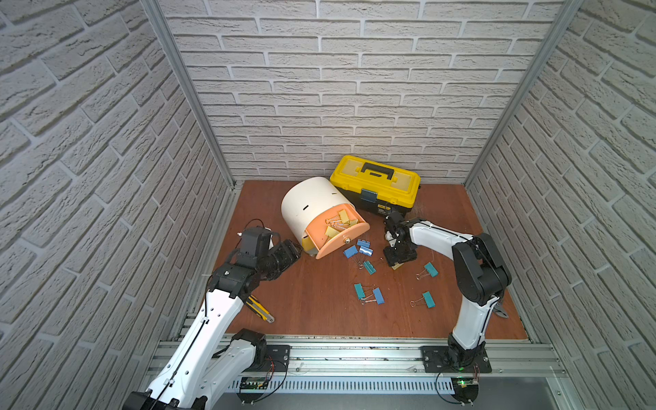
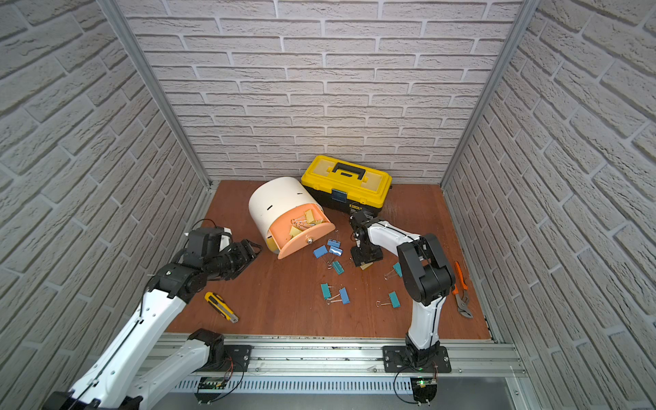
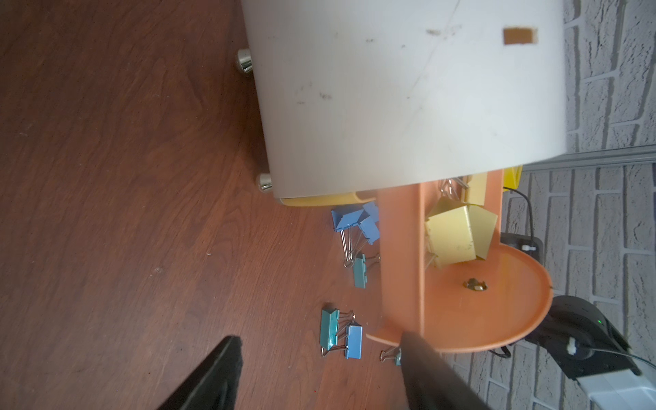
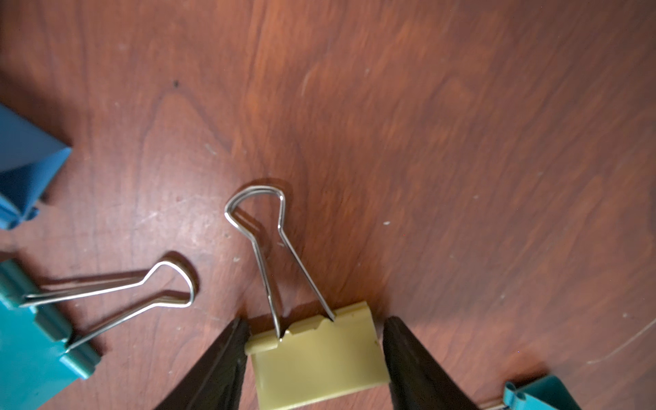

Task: Put the binder clips in the drawer according to color
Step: Adjust the binder clip at the center of the board, then pick up the binder clip at the center of the board.

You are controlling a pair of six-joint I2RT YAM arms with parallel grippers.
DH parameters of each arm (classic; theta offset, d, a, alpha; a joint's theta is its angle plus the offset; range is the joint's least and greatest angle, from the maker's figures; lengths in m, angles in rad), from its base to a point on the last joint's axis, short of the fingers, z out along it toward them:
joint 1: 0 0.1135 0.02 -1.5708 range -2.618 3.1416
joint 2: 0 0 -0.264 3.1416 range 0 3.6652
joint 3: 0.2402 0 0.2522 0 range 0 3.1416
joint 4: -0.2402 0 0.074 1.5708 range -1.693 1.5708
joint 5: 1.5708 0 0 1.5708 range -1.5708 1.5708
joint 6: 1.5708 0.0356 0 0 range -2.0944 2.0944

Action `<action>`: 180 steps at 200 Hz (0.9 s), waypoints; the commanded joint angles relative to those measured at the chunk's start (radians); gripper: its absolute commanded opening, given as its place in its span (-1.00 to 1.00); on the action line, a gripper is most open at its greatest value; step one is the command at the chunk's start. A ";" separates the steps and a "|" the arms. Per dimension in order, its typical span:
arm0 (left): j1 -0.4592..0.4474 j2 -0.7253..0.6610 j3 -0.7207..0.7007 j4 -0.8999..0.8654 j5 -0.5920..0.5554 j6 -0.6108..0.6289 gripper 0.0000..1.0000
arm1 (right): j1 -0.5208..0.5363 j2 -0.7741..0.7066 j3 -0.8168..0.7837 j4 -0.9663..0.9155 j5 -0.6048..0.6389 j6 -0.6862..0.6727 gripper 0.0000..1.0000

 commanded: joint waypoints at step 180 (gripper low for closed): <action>0.007 -0.041 0.028 0.012 0.005 0.016 0.49 | 0.015 -0.241 -0.085 -0.070 -0.030 0.085 0.02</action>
